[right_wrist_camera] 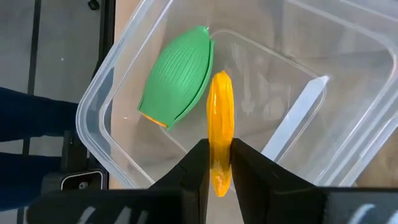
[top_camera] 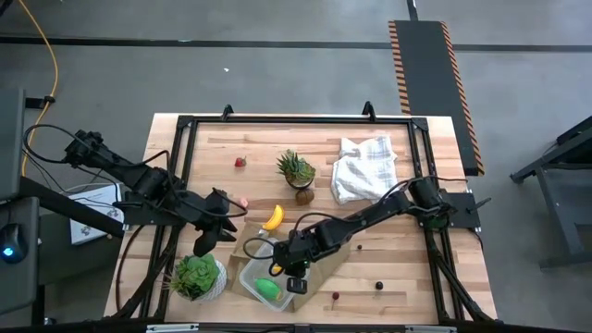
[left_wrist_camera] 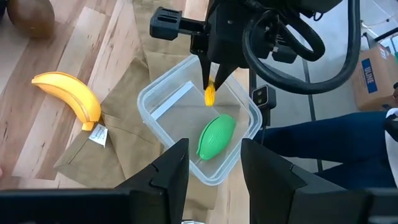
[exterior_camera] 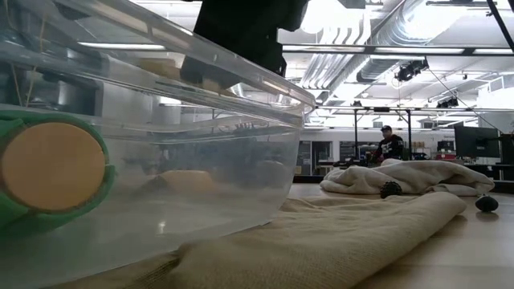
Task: Pick and placing Produce into tupperware
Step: Put the yellow corn into the container, then put the kiwi into the container
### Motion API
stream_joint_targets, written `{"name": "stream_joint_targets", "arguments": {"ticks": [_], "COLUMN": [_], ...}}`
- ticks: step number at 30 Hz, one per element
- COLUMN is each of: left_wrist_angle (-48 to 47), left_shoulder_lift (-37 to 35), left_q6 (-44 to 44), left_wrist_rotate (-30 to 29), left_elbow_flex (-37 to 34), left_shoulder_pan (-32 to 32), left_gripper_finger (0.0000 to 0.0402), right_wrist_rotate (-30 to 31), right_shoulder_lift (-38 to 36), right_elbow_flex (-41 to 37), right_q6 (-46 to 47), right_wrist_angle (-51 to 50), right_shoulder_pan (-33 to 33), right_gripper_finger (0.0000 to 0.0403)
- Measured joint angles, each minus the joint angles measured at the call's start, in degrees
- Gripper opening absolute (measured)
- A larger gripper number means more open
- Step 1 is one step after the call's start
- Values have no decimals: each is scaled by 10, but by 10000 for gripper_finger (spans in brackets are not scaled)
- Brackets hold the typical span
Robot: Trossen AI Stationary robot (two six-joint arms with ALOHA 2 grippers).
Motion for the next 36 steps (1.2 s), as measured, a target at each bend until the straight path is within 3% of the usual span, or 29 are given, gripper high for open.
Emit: {"name": "stream_joint_targets", "arguments": {"ticks": [9,18,36], "left_wrist_angle": [0,-1,16], "left_shoulder_lift": [0,0,0], "left_q6": [0,0,-28], "left_wrist_rotate": [-2,3,5], "left_elbow_flex": [0,0,0], "left_shoulder_pan": [0,0,1], "left_gripper_finger": [134,134,134], "right_wrist_rotate": [2,15,111], "right_shoulder_lift": [0,-18,-89], "right_elbow_flex": [0,0,0], "right_q6": [-2,-24,4], "right_wrist_angle": [0,-27,-151], "right_shoulder_pan": [0,2,21], "right_gripper_finger": [98,98,98]}}
